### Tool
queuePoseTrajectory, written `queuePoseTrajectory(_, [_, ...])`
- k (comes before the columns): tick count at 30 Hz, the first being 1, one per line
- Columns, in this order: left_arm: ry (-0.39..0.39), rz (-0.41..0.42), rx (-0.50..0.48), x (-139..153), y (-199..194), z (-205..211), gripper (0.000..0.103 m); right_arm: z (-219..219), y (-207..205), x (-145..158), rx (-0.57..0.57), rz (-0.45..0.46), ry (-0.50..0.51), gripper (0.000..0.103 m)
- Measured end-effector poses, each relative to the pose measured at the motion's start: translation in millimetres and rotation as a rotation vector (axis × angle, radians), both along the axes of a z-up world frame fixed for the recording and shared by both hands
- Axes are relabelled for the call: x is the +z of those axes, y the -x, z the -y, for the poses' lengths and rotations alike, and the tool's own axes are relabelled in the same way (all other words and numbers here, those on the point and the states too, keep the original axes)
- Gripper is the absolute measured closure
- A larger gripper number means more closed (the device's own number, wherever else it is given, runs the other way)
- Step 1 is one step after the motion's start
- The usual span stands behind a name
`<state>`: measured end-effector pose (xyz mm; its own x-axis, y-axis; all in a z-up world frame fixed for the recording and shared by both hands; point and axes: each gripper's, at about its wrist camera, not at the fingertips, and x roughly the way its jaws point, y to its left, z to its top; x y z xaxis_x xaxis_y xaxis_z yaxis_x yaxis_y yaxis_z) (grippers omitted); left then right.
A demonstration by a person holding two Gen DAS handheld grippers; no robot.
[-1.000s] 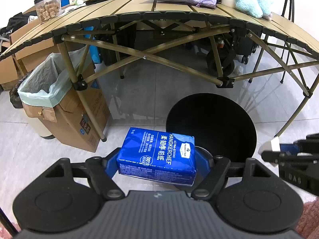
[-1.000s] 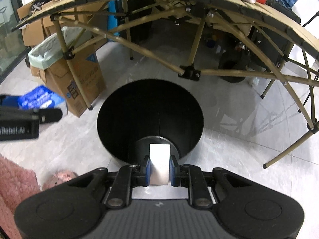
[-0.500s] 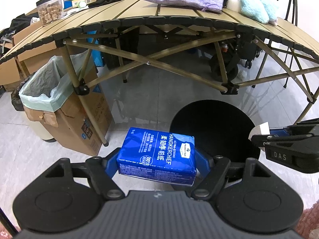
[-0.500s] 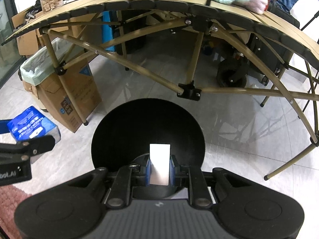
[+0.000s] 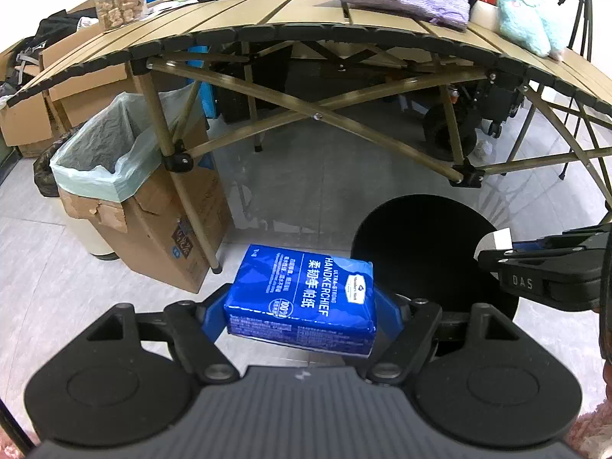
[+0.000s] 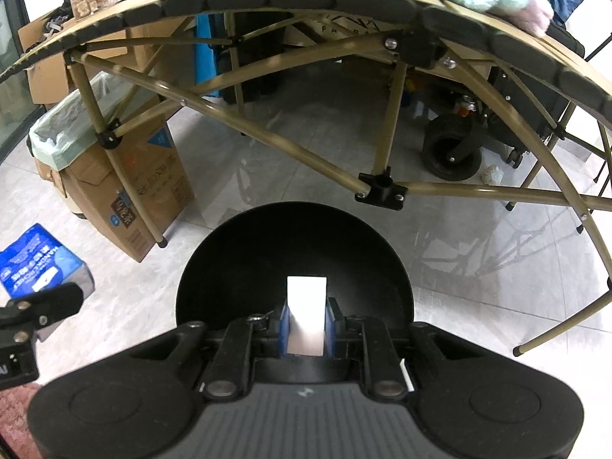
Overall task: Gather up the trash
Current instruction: 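Open the right tool over the bin to drop the white paper, then lower the left tool over the bin and release the blue tissue box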
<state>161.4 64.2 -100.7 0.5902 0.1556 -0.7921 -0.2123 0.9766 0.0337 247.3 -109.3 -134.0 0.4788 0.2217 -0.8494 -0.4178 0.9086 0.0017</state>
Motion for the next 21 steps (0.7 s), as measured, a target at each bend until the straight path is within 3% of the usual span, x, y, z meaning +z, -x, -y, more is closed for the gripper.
queuePoseTrajectory(8, [0.002, -0.002, 0.011, -1.2, 0.5, -3.6, 0.026, -6.5, -6.4, -6.8, -0.006, -0.012, 0.013, 0.083])
queuePoseTrajectory(10, [0.003, -0.002, 0.013, -1.3, 0.4, -4.3, 0.026, -7.5, -6.5, -7.4, -0.005, -0.012, 0.016, 0.075])
queuePoseTrajectory(15, [0.003, -0.005, 0.019, -1.3, 1.0, -4.4, 0.026, -7.5, -6.3, -7.6, -0.015, -0.001, 0.031, 0.029])
queuePoseTrajectory(18, [0.002, -0.006, 0.019, -1.3, 0.8, -4.4, 0.026, -5.9, -8.0, -8.5, -0.03, -0.004, 0.042, 0.009])
queuePoseTrajectory(21, [0.001, -0.009, 0.018, -1.5, 0.7, -4.3, 0.026, -3.6, -9.8, -10.7, -0.039, -0.016, 0.045, 0.008])
